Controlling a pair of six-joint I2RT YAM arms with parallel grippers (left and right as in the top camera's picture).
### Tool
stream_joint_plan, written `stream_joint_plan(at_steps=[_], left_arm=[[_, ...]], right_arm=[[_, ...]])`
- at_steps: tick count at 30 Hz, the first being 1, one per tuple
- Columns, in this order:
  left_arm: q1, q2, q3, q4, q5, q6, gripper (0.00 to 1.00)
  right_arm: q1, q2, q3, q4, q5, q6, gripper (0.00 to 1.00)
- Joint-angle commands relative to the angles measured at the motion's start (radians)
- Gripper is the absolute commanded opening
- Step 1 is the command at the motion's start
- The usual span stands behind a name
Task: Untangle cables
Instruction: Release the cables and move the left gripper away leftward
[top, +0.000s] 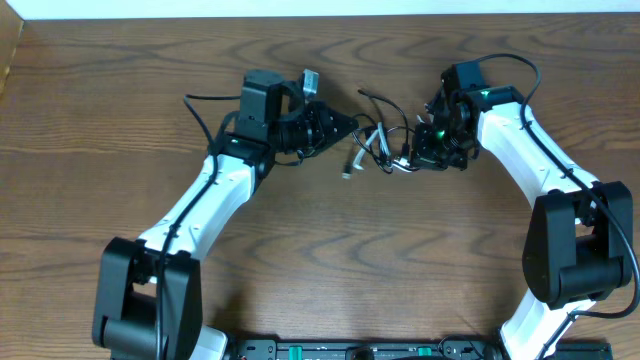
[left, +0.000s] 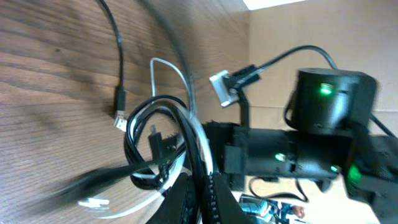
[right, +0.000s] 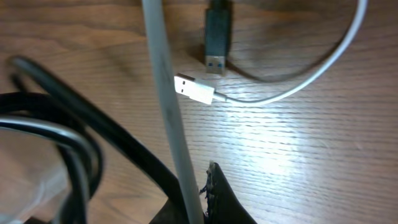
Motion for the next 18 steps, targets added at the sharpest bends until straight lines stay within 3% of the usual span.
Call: stream_joint_plan(at_steps=[1,11,18], left_arm=[[0.045,-0.044,0.012,0.012,0.025,0.025,0.08],[0.231,-0.046,0.011,0.006,0.126,0.063,0.07],[0.316,-0.046,0.011,-0.309,0.089,0.259,0.08]], right_arm=[[-0.003,-0.013,-0.006,-0.023,0.169,0.021,0.01],[-0.094,-0.013,-0.129,-0.009,0.169,0.024,0.01],[-0.201,-0.013,-0.145,0.005,0.150,0.009,0.01]])
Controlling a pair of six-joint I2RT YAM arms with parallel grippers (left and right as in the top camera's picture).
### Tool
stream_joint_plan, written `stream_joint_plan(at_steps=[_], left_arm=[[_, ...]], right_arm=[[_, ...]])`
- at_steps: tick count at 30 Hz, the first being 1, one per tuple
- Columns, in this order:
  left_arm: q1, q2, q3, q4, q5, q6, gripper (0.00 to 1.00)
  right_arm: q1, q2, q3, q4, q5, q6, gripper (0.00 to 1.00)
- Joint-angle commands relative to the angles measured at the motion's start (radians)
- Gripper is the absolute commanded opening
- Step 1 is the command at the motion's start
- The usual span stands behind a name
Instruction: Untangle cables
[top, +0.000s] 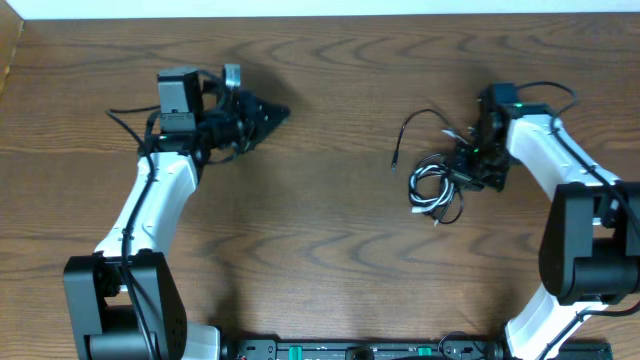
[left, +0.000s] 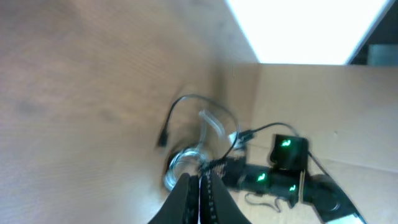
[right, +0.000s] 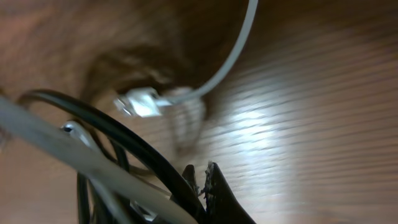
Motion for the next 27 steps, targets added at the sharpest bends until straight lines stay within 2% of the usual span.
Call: stream_joint_plan(at_steps=[1,4,7,10,13,15,18,23,27], left_arm=[[0.000,-0.018,0.007,-0.160,-0.038,0.185,0.07],[-0.028,-0.018,0.005,-0.230,-0.082,0.243,0.07],[-0.102,-0.018,0.005,-0.222,-0.109,0.260,0.08],[-0.161,-0.018,0.005,-0.215,-0.171,0.259,0.14],[-0.209,-0.018,0.005,-0.183,-0.222,0.249,0.14],[-0.233,-0.014,0.005,-0.142,-0.247,0.235,0.14],[-0.262,-0.006,0.005,-0.090,-0.251,0.213,0.14],[-0.310,0.024,0.005,-0.045,-0.301,0.214,0.13],[-0.389,0.076,0.005,-0.019,-0.401,0.214,0.14]], right_arm=[[-0.040,-0.006,-0.004,0.017,-0.019,-0.040,0.01],[-0.039,-0.006,-0.004,0.034,-0.132,-0.142,0.01],[-0.017,-0.007,-0.003,0.040,-0.214,-0.201,0.17],[0.011,-0.007,0.001,0.044,-0.372,-0.281,0.24],[0.036,-0.007,0.015,0.038,-0.661,-0.408,0.29],[0.035,-0.007,0.029,0.023,-0.736,-0.444,0.34],[0.012,-0.007,0.043,0.005,-0.604,-0.385,0.46],[-0.033,-0.007,0.044,-0.033,-0.106,-0.108,0.45],[-0.069,-0.007,0.044,-0.031,-0.074,-0.092,0.47]])
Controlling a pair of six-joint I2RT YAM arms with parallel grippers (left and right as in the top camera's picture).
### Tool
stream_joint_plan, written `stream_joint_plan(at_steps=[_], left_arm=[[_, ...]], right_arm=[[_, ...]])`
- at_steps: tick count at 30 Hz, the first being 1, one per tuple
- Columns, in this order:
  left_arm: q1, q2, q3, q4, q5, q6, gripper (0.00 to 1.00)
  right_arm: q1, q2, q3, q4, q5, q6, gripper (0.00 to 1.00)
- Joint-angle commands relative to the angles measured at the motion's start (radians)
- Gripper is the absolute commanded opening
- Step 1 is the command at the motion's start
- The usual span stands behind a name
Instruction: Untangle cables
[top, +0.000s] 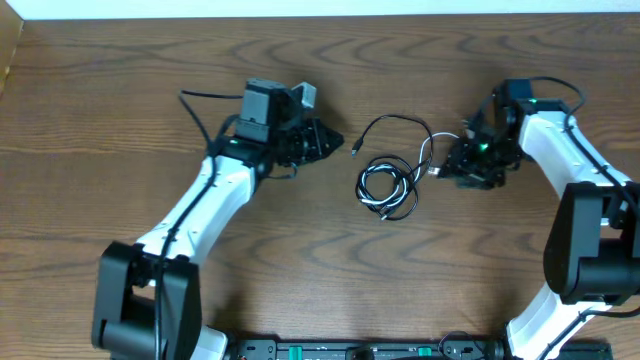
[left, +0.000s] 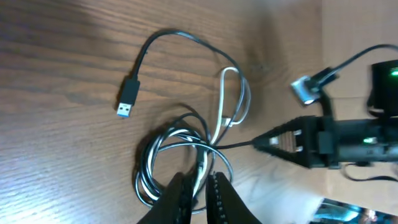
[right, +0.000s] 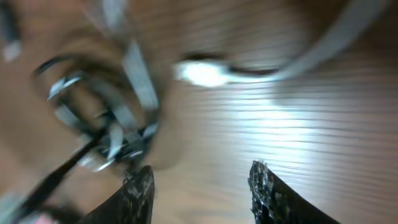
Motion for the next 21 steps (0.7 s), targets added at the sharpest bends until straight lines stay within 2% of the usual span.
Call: stream_joint_plan(at_steps=[1,3,6,11,15,18,21], left_arm=[[-0.077,0.068,0.007,0.011,-0.130,-0.002,0.17],[-0.112,0.097,0.007,0.011,-0.188,-0.001,0.27],[-0.158,0.139,0.007,0.014,-0.261,0.031,0.29],[-0.221,0.222,0.007,0.049,-0.317,0.132,0.40],[-0.242,0.282,0.007,0.064,-0.375,0.137,0.60],[-0.242,0.319,0.007,0.064,-0.410,0.137,0.65],[-0.242,0.344,0.007,0.064,-0.431,0.137,0.65]], right_arm=[[-0.027,-0.007,0.014,0.000,0.127,0.076,0.47],[-0.031,-0.007,0.014,0.000,0.127,0.076,0.48],[-0.029,-0.007,0.014,0.000,0.127,0.066,0.48],[-0.029,-0.007,0.014,0.007,0.127,0.056,0.49],[-0.029,-0.007,0.014,0.011,0.127,0.053,0.49],[-0.029,-0.007,0.014,0.011,0.127,0.053,0.49],[-0.029,-0.007,0.014,0.012,0.127,0.052,0.50]])
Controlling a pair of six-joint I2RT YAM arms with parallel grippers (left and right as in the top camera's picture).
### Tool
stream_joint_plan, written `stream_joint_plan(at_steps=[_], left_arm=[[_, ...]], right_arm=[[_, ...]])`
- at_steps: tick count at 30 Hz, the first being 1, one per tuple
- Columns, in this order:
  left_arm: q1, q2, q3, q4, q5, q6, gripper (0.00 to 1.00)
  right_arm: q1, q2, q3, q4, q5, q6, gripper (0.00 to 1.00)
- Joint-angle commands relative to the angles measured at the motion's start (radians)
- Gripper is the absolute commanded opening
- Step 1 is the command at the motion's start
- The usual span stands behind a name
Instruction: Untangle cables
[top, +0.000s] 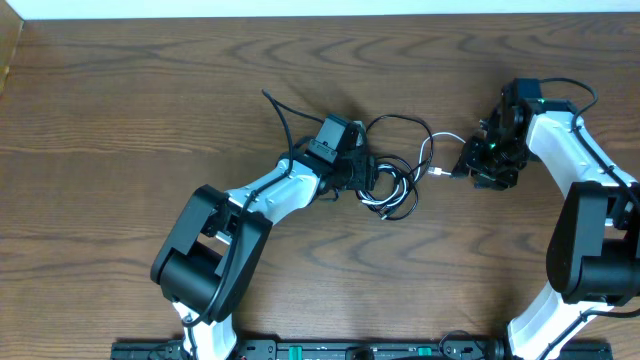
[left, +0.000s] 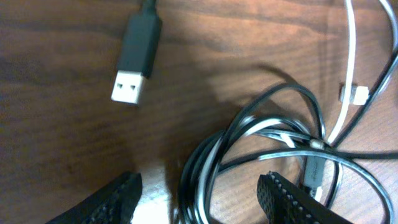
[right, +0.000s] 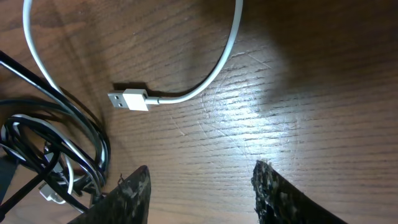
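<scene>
A tangle of black and white cables (top: 392, 195) lies mid-table. From it a black lead loops up (top: 398, 122) and ends in a black USB plug (left: 137, 59). My left gripper (top: 366, 173) is open, its fingers astride the left side of the coil (left: 249, 155). A white cable (right: 224, 56) with a white USB plug (right: 127, 99) lies just ahead of my right gripper (right: 202, 196). That gripper is open with bare wood between its fingers, right of the tangle (right: 50, 162).
The wooden table (top: 120, 120) bears nothing else. Its far edge meets a white strip (top: 300, 8). A dark equipment rail (top: 350, 350) runs along the near edge. Both arm bases stand at the near corners.
My left gripper was shut beside the black USB plug, left of the tangle. Now it is open and low over the coil's left side. The right gripper has stayed open in about the same place.
First both grippers were shut and close together at the tangle mid-table. Then the left gripper stood far to the left, with the tangle at the right gripper, still shut on it. Later the tangle lay free mid-table, right gripper open. Now the left gripper straddles the coil.
</scene>
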Motion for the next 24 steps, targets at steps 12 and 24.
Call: stream_joint_plan(at_steps=[12,24], left_arm=[[-0.037,0.140,-0.007,-0.068,-0.080,0.031,0.36],[-0.027,-0.013,0.005,-0.108,0.113,0.035,0.08]], right_arm=[[0.000,-0.006,0.014,0.016,-0.002,-0.012,0.50],[0.002,-0.130,0.042,0.017,-0.142,-0.128,0.33]])
